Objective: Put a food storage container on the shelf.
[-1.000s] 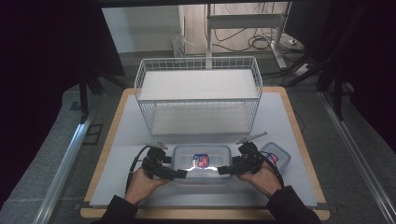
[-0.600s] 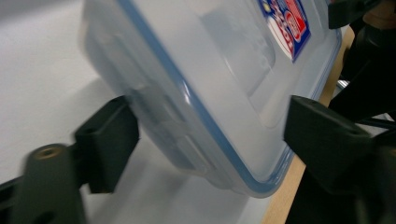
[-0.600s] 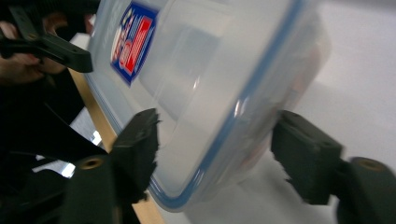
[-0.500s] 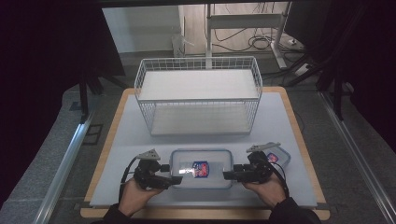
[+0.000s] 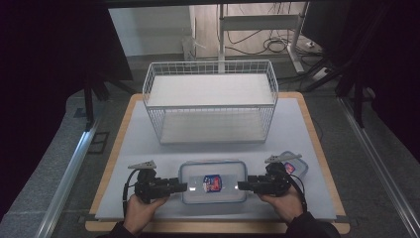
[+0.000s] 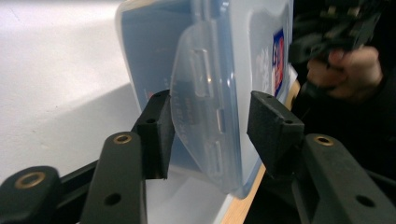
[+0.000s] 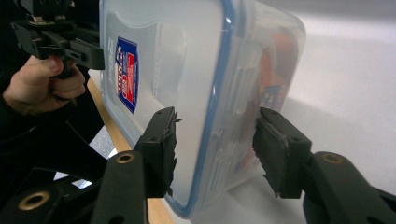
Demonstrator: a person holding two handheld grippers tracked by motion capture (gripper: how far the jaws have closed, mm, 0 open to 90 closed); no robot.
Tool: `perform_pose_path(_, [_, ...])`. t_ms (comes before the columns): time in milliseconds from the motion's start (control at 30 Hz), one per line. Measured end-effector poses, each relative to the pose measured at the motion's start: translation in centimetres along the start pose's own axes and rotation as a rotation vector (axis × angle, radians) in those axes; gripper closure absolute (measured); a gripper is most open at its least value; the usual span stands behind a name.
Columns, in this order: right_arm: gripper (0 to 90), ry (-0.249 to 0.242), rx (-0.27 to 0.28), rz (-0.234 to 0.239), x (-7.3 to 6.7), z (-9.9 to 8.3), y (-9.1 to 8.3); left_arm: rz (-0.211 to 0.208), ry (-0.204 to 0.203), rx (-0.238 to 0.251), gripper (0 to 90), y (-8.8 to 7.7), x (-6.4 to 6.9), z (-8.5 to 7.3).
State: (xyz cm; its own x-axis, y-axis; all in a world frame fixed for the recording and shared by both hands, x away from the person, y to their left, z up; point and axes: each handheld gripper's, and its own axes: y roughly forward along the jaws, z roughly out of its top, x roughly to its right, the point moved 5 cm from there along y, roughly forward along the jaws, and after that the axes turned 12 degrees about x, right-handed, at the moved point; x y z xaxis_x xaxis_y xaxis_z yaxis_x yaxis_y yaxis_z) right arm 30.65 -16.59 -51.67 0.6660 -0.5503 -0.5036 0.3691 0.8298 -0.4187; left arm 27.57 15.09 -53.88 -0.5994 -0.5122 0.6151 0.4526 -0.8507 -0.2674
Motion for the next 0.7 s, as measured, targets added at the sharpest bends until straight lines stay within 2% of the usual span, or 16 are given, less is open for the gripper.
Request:
perform_pose_path(233, [51.9, 0.003, 0.037, -0.017, -0.1, 0.1, 0.0, 0.023, 0.004, 0.010, 52.7, 0.1, 0.0, 0.3])
perform_pose_path(267, [52.0, 0.010, 0.041, -0.017, -0.1, 0.1, 0.0, 0.030, 0.015, 0.013, 52.7, 0.1, 0.1, 0.5])
perform_pose_path(433, [52.1, 0.020, 0.062, -0.014, -0.1, 0.4, -0.1, 0.031, 0.030, 0.021, 52.6, 0.0, 0.4, 1.0])
perform_pose_path(700, [52.2, 0.000, 0.090, -0.007, -0.5, 1.5, -0.4, 0.031, 0.061, 0.033, 52.6, -0.2, 0.9, 2.4])
